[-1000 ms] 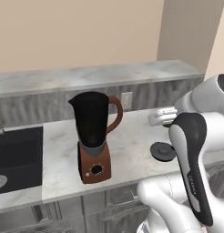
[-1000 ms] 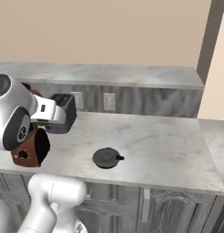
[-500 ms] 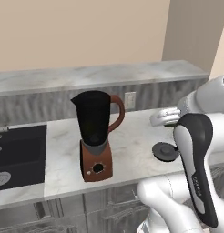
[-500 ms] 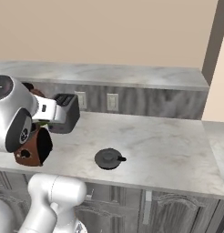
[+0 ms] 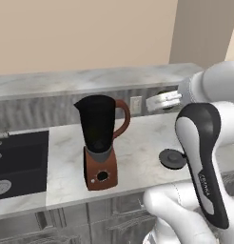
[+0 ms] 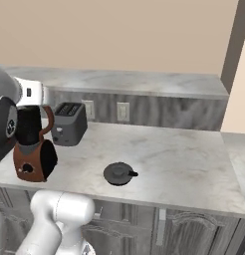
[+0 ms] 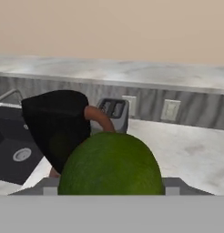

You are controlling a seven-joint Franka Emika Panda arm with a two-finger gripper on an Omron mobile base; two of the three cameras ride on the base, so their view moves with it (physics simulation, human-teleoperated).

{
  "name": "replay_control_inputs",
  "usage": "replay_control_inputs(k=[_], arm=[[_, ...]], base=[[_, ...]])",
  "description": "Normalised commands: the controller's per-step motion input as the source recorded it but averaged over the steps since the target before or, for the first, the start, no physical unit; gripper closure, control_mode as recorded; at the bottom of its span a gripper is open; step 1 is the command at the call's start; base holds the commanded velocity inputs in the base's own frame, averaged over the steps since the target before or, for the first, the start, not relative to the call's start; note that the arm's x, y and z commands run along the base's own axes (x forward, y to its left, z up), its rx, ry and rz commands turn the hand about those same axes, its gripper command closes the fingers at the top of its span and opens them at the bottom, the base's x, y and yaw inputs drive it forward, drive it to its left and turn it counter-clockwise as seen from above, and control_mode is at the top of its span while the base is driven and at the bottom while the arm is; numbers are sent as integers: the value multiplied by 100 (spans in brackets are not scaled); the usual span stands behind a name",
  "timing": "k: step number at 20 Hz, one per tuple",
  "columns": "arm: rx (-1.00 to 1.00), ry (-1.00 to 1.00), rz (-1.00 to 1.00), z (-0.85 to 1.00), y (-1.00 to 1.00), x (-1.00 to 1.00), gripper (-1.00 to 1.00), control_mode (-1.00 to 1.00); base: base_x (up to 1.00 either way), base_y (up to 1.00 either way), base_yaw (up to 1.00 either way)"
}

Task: Grab the limes from the fridge, place them in the blender, close the lid, and turn on the blender to create a marinade.

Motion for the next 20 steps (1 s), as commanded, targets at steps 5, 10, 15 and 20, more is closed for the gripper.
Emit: replay_control_inputs(k=[5,10,15,20], arm=[[0,5,0,-2,91,77,100,-100],[0,16,0,-25,94,80,100,-100],[0,19,1,-31,82,70,100,-100],[0,13,1,-34,39,71,100,-100]], base=[[0,0,0],[0,0,0],[0,0,0],[0,0,0]])
